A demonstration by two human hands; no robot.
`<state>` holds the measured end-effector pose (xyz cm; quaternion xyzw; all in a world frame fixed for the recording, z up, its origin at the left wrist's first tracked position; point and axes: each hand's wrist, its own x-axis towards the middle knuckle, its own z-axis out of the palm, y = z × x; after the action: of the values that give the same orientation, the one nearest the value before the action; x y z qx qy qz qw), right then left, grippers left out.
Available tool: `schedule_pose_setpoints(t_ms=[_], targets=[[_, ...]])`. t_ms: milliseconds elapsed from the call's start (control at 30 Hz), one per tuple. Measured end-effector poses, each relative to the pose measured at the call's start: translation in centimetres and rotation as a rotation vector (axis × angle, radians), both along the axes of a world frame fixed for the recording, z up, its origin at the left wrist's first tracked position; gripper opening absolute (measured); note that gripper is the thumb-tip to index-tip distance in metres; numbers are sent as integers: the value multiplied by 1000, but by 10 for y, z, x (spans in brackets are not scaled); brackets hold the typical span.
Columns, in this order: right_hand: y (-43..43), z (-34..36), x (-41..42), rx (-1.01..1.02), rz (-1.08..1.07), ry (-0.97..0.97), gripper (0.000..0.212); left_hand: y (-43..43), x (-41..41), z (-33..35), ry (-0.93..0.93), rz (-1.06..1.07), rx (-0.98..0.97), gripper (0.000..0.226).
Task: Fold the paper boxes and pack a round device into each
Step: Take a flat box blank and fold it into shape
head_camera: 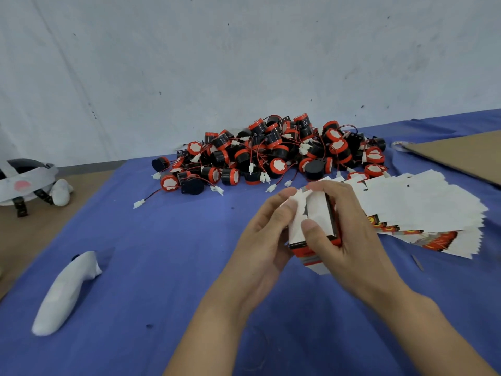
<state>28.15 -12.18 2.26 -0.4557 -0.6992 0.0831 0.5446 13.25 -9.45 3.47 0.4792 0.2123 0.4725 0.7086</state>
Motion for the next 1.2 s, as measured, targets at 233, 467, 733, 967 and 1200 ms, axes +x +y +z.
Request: schedule_pose_setpoints(t_ms=[233, 467, 733, 967, 1200], targets=[[-2, -6, 2, -19, -5, -147, 74, -1, -1, -8, 40, -8, 2, 48], [-5, -9, -2, -9, -22, -289, 79, 5, 0, -15, 174, 41, 46, 40], [-2, -7, 1, 19, -7, -167, 71, 3, -3, -4, 68, -74, -29, 36], [-2, -6, 1, 4, 6, -147, 71, 0, -6, -4, 9, -190, -85, 35], [-5, -2, 3, -54, 57, -171, 68, 1, -8, -4, -35, -180, -9, 43]])
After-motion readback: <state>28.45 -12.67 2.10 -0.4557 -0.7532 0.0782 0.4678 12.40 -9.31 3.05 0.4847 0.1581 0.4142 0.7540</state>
